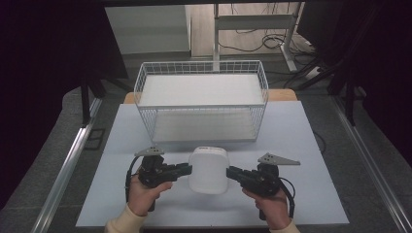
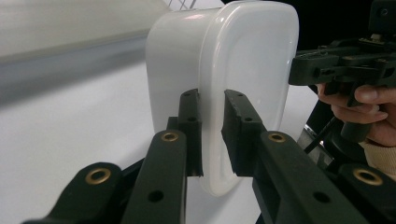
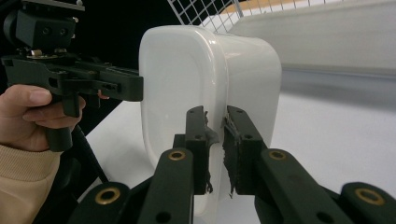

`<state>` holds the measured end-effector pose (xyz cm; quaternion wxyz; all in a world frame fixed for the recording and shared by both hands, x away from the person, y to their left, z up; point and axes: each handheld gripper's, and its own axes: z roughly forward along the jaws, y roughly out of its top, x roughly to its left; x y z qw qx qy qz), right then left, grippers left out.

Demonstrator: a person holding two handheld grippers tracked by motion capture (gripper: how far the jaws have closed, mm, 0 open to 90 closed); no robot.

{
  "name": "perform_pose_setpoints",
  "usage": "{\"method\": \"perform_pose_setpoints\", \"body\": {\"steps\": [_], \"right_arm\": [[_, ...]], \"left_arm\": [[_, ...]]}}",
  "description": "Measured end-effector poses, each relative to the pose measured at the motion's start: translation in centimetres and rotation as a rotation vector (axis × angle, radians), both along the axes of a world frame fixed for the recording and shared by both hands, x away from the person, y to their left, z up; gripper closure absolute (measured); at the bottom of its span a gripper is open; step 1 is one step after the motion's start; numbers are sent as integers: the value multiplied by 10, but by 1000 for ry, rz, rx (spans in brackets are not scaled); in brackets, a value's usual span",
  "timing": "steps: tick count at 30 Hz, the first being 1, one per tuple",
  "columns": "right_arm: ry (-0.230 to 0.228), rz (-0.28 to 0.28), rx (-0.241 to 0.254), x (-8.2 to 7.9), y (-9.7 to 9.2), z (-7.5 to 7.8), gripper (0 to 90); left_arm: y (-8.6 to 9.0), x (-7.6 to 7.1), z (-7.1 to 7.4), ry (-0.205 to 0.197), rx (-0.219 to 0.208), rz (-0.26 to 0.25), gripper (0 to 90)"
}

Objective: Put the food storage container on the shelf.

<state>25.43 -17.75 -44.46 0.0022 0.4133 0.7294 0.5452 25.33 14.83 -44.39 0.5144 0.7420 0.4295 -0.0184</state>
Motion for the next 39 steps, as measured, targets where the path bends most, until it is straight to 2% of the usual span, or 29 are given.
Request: {"method": "perform_pose_setpoints", "body": {"steps": [5, 21, 31, 39], "right_arm": [[-17, 3, 1, -1, 1, 5, 799], [-49, 14, -4, 1, 4, 15, 799], [-68, 28, -11, 19, 6, 32, 800], [-115, 39, -22, 36, 13, 59, 800]], "left_arm": [[1, -2, 5, -19, 6, 6, 783], [4, -2, 15, -43, -2, 16, 782], [6, 14, 31, -69, -3, 29, 782], [11, 30, 56, -108, 5, 49, 778]]}}
